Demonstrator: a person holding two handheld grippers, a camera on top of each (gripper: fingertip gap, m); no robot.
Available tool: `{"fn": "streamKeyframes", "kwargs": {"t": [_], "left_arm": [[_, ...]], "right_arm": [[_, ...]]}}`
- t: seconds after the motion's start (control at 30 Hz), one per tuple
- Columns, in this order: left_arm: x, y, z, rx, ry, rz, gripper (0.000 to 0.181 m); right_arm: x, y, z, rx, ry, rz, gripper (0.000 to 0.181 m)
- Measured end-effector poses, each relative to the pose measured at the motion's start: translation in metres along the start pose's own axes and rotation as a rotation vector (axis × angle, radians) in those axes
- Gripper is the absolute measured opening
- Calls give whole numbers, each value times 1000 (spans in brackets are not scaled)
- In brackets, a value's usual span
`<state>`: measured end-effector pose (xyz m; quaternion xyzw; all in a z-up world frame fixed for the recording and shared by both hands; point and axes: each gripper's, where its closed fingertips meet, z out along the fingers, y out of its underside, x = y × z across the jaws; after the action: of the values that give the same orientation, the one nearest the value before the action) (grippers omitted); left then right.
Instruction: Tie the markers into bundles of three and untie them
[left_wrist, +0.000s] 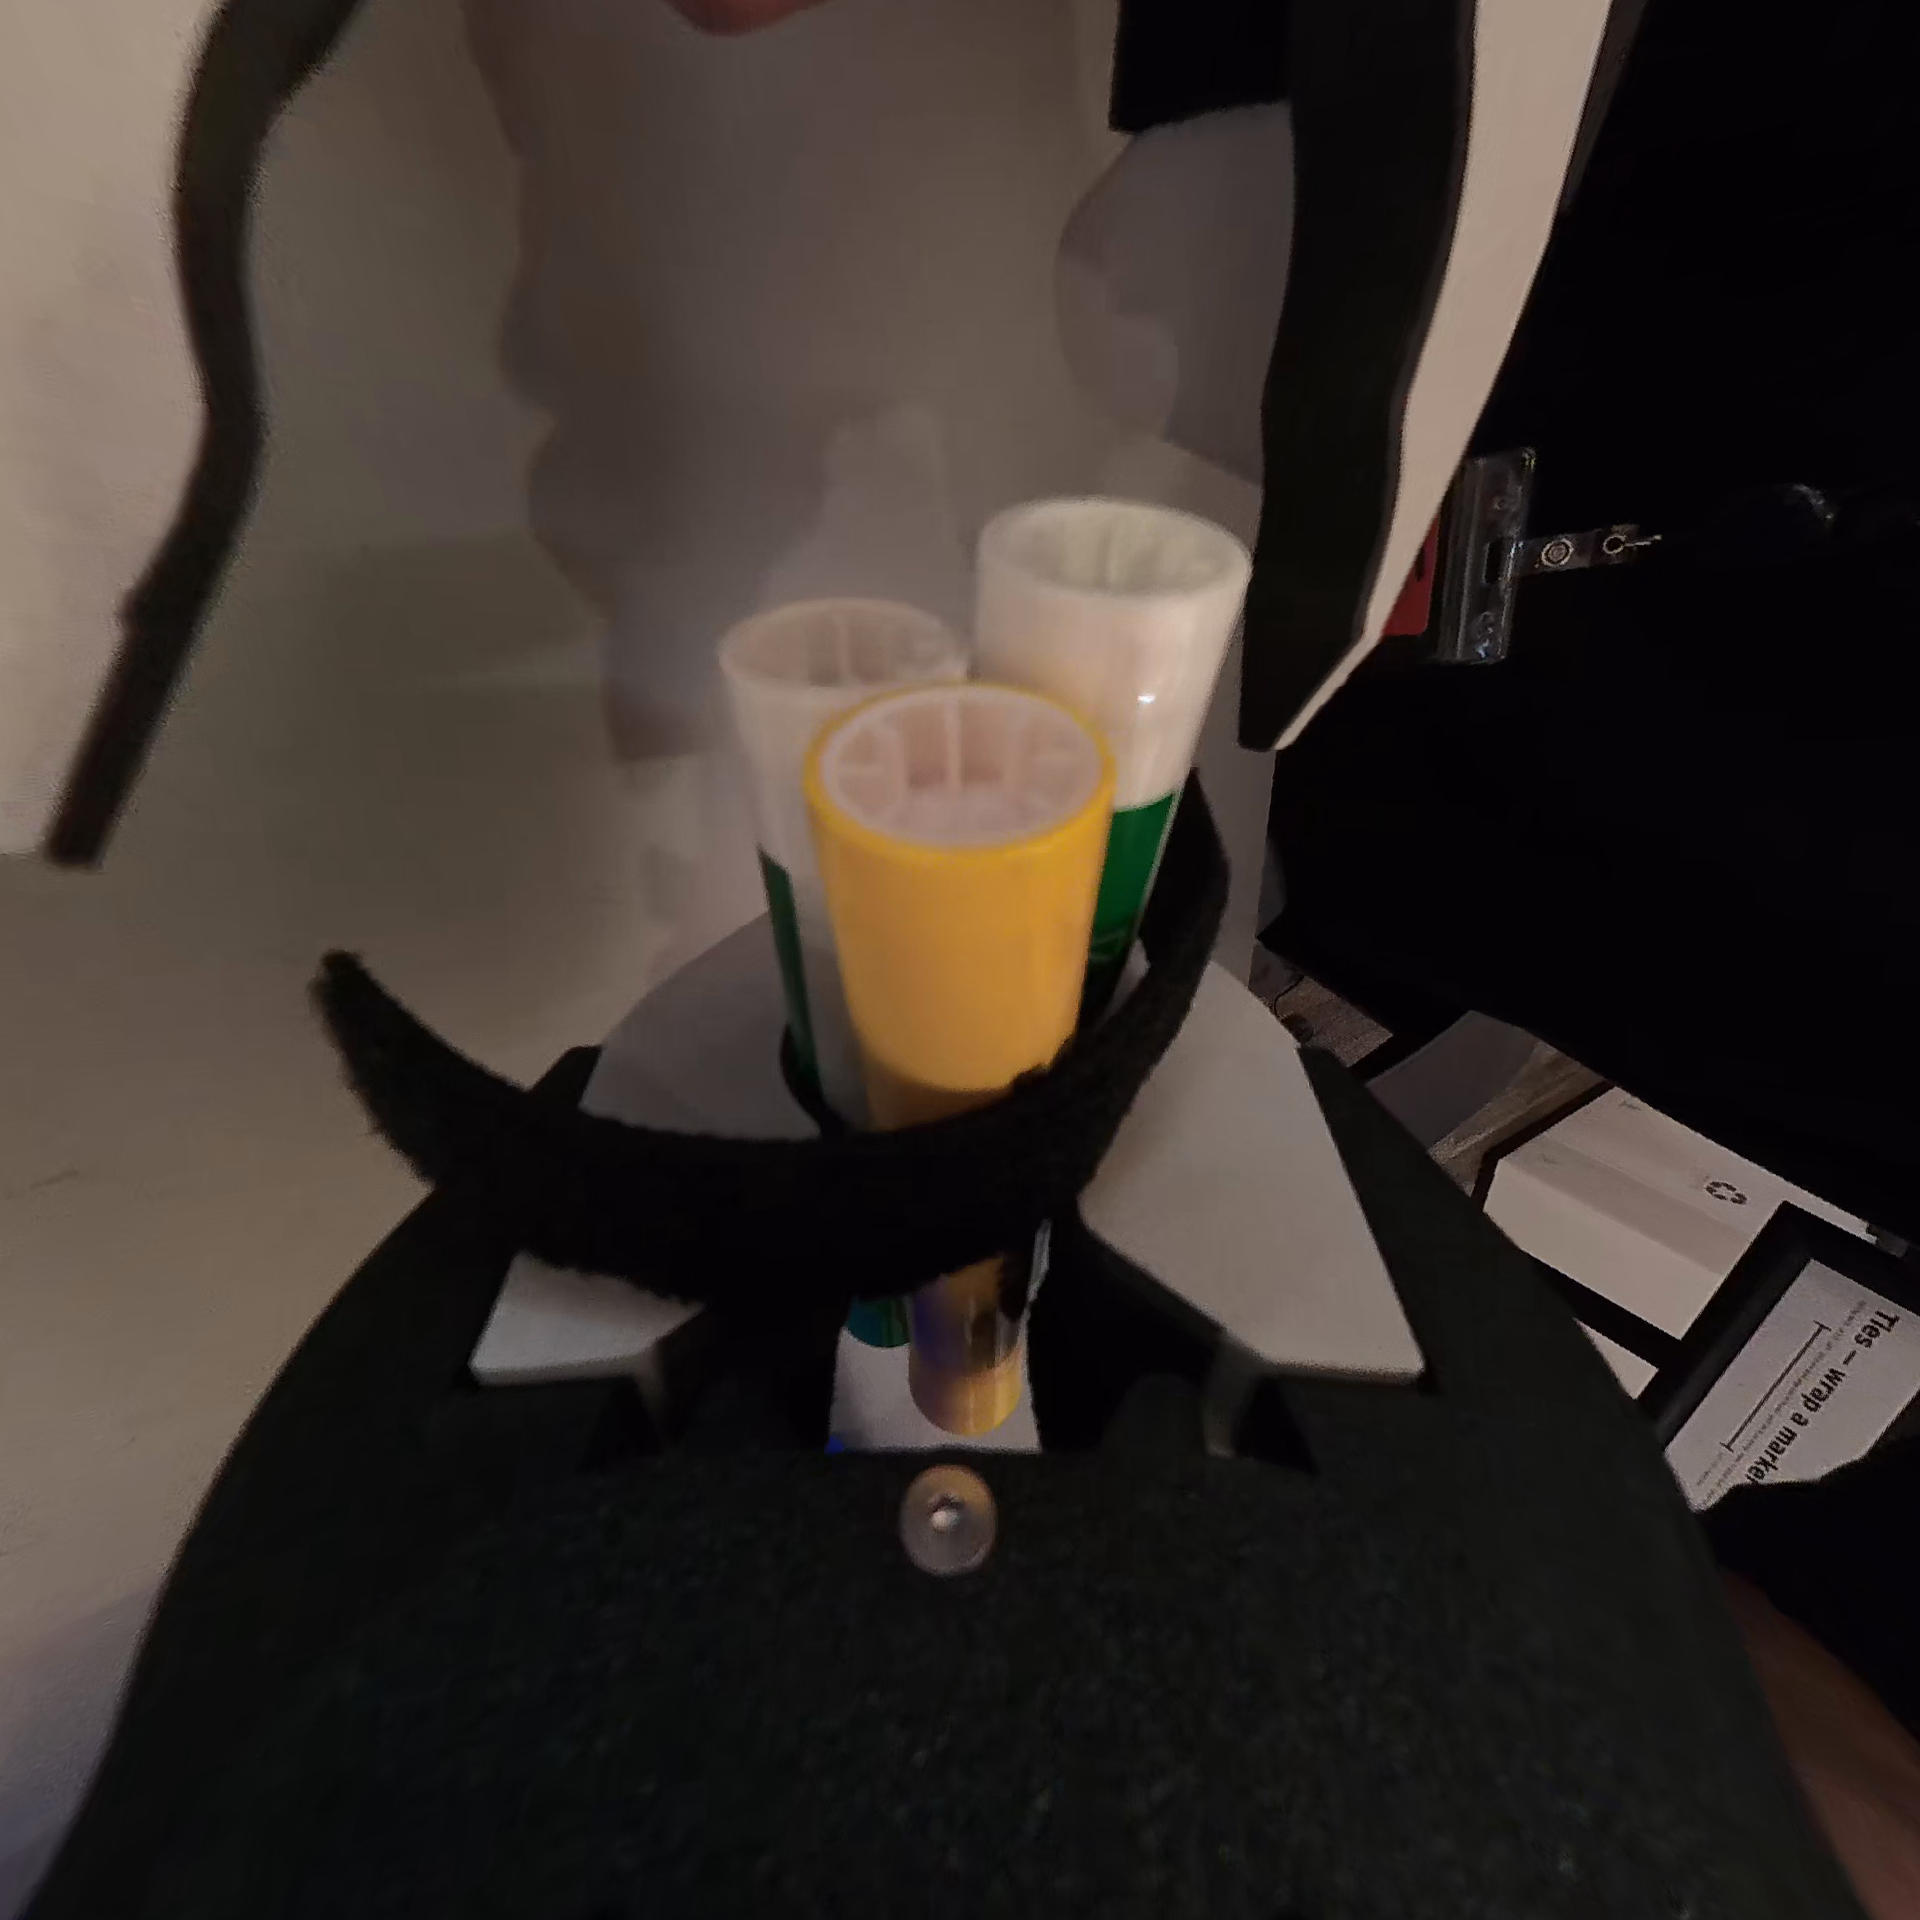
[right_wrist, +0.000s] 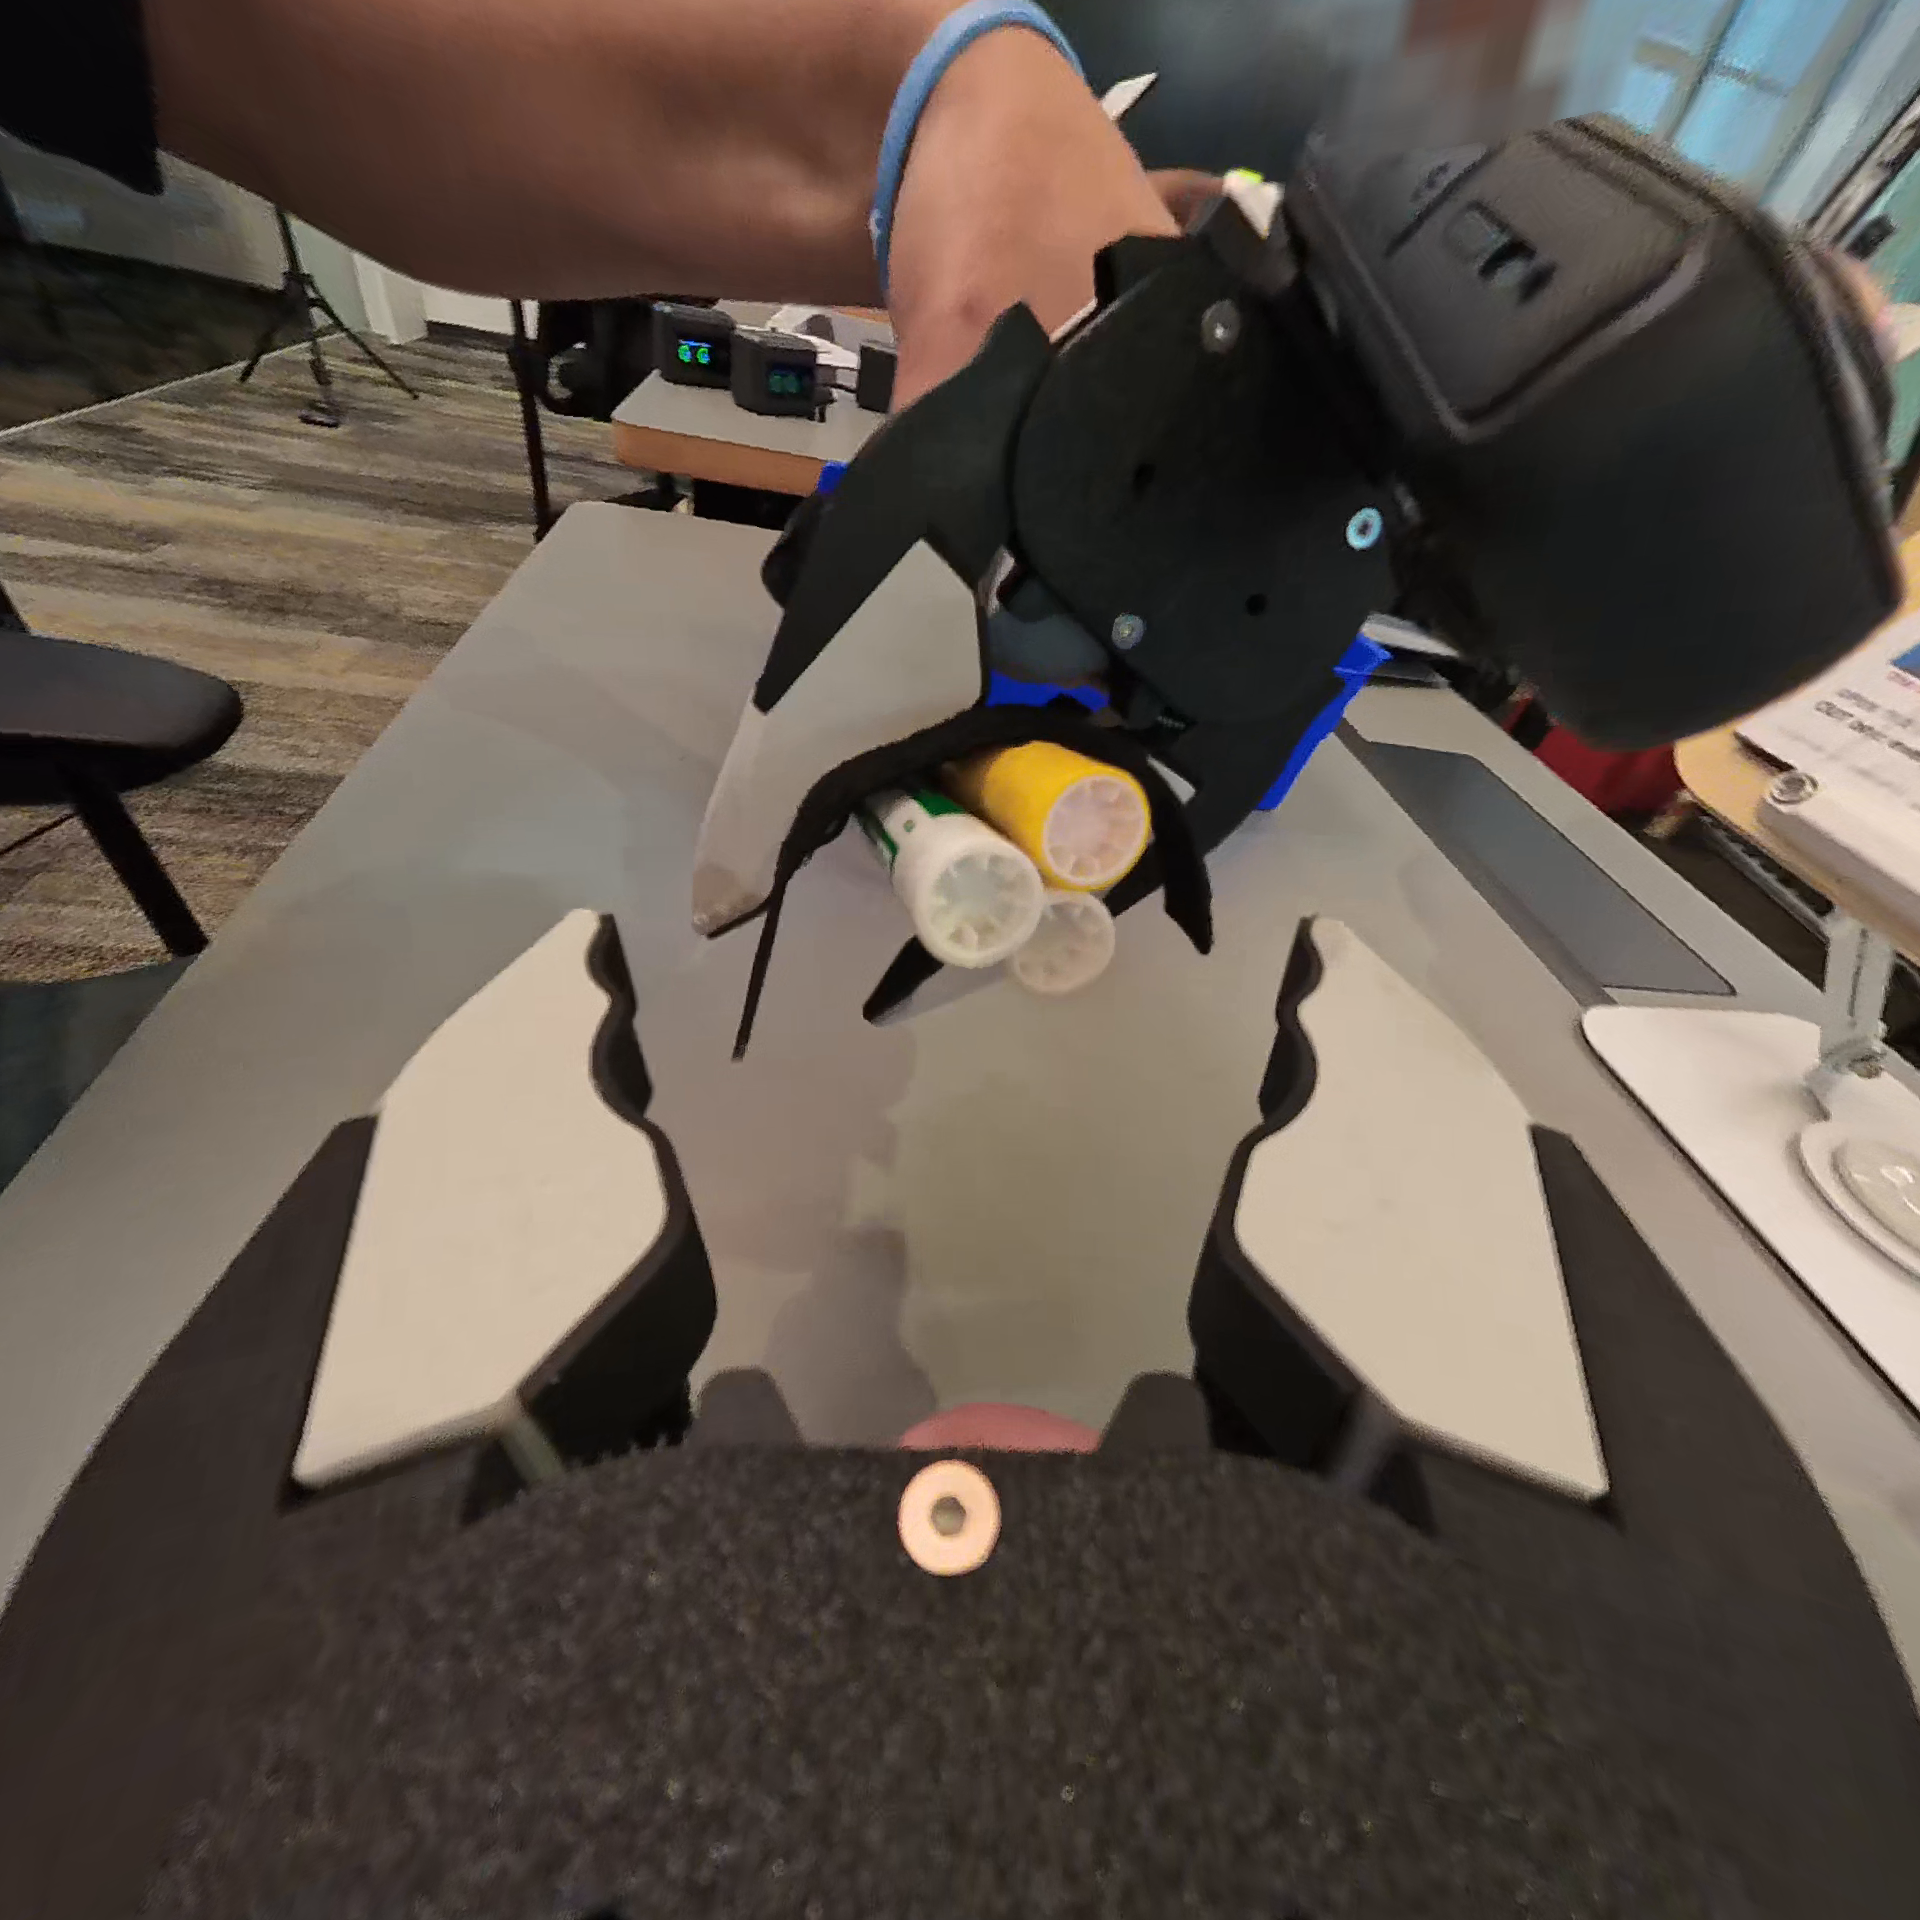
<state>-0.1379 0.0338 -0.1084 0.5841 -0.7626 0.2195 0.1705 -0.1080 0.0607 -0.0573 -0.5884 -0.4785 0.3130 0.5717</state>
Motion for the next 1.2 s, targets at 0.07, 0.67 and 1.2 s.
{"fn": "streamKeyframes", "kwargs": {"t": [0.07,0.67,1.2], "left_arm": [[1,0,0,-2,4,3,44],[3,-1,1,-12,19,11,42],[4,-2,3,-9,27,17,41]], "right_arm": [[-3,-3,3,3,-39,-11,118],[-5,10,19,-112,-76,-18,76],[-5,20,15,-176,-116,126,41]]}}
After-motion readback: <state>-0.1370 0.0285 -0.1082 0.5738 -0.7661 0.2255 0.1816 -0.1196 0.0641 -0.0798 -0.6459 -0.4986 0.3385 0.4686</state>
